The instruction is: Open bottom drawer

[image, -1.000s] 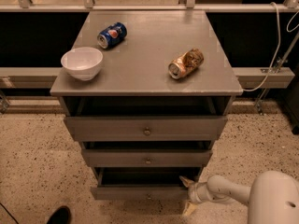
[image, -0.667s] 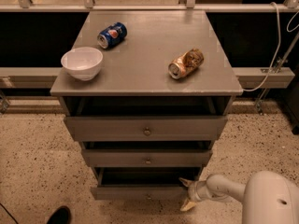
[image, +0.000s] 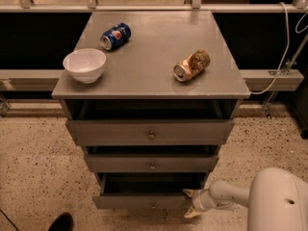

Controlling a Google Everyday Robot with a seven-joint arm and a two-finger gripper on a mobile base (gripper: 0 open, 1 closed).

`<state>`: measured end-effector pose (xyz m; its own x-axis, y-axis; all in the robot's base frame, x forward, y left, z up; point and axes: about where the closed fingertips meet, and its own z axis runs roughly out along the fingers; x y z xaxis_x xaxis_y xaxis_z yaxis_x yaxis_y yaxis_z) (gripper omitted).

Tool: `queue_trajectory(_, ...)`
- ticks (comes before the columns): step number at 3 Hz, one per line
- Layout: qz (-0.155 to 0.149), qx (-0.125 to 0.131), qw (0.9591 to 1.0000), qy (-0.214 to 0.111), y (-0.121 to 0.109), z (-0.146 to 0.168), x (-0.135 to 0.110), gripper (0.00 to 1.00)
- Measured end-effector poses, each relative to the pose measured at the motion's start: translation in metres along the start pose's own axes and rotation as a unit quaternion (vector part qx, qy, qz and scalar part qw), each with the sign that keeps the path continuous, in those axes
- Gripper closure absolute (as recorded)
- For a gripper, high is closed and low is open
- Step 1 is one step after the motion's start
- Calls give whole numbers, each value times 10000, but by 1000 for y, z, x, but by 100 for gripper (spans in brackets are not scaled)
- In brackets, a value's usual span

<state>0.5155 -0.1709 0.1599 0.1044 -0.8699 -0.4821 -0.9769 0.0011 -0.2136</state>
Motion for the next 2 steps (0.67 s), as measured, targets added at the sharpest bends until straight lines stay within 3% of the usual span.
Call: queue_trajectory(2, 154, -623, 9974, -318, 82, -19, -35, 29)
